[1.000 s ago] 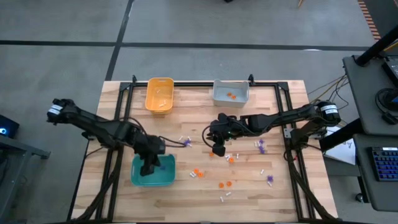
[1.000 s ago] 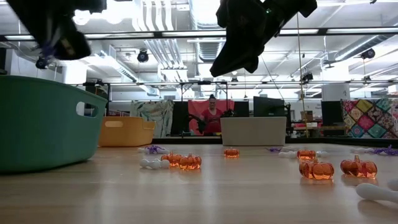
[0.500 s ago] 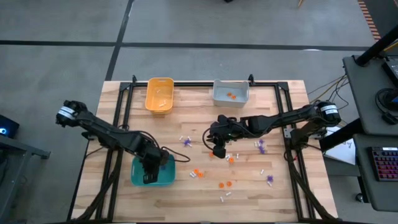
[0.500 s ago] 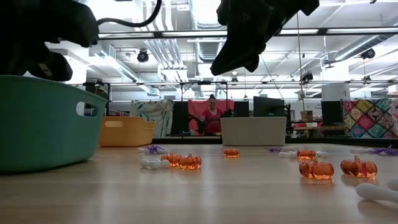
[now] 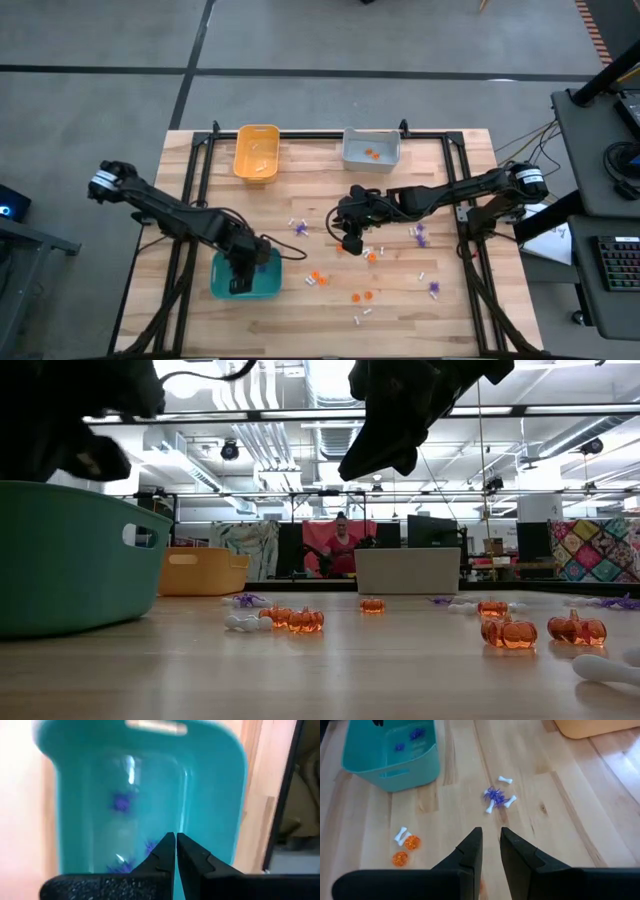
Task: Sort Halloween decoration
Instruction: Put the white bone toy into the orange bin
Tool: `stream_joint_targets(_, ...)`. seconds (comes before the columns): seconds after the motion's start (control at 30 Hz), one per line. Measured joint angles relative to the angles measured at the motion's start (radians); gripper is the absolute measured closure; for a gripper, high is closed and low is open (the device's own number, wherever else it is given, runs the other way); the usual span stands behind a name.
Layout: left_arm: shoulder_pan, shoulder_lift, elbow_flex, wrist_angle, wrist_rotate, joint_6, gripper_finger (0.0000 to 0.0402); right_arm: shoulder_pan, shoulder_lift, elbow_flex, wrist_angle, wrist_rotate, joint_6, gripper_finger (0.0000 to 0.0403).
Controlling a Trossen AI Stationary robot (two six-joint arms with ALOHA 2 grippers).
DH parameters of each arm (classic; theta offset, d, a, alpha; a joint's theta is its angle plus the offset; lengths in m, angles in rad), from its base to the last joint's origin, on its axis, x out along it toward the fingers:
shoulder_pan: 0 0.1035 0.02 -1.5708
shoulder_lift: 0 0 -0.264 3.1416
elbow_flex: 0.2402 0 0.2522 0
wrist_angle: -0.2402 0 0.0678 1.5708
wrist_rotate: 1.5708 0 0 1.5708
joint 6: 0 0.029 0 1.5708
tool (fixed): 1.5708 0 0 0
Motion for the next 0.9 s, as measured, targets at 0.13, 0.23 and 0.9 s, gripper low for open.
stream_joint_targets(0.13, 0.002, -0.022, 0.036, -0.01, -0.084, 0.079, 0.0401, 0.0, 0.0, 0.0, 0.0, 0.0, 0.033, 0.0344)
stream_joint_targets(0.23, 0.007, -0.039, 0.072, -0.009, -0.173, 0.153, 0.0401, 0.0, 0.0, 0.0, -0.001, 0.0, 0.051, 0.0344)
stream_joint_targets(0.9, 0.154, -0.064, 0.126, 0.228, -0.304, 0.746, 0.0402, 0.0, 0.0, 0.0, -0.071, 0.0, 0.165, 0.0344)
